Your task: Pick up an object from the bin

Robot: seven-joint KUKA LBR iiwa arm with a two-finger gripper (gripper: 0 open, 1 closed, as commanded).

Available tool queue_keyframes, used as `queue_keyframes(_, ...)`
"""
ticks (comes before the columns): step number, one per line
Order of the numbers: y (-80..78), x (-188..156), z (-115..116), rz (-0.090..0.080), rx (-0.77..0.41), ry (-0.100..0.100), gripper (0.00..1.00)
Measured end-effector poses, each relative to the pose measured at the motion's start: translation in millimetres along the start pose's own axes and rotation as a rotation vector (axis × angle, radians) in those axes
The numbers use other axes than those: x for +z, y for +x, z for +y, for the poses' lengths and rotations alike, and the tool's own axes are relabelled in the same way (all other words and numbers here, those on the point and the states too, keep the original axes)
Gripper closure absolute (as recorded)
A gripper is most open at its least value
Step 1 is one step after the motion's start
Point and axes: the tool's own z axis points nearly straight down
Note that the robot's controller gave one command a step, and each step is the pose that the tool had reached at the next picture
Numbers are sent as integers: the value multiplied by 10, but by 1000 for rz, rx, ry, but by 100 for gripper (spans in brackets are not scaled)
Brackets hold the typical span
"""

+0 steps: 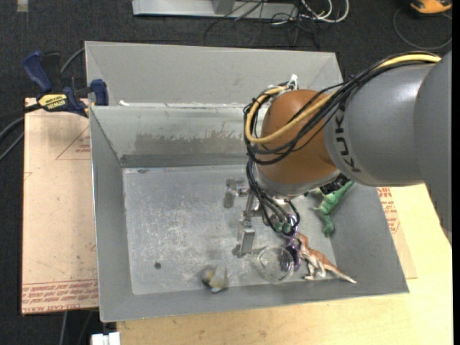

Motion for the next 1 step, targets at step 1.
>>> queue_keyframes(1,503,179,-448,6,-147,-1,0)
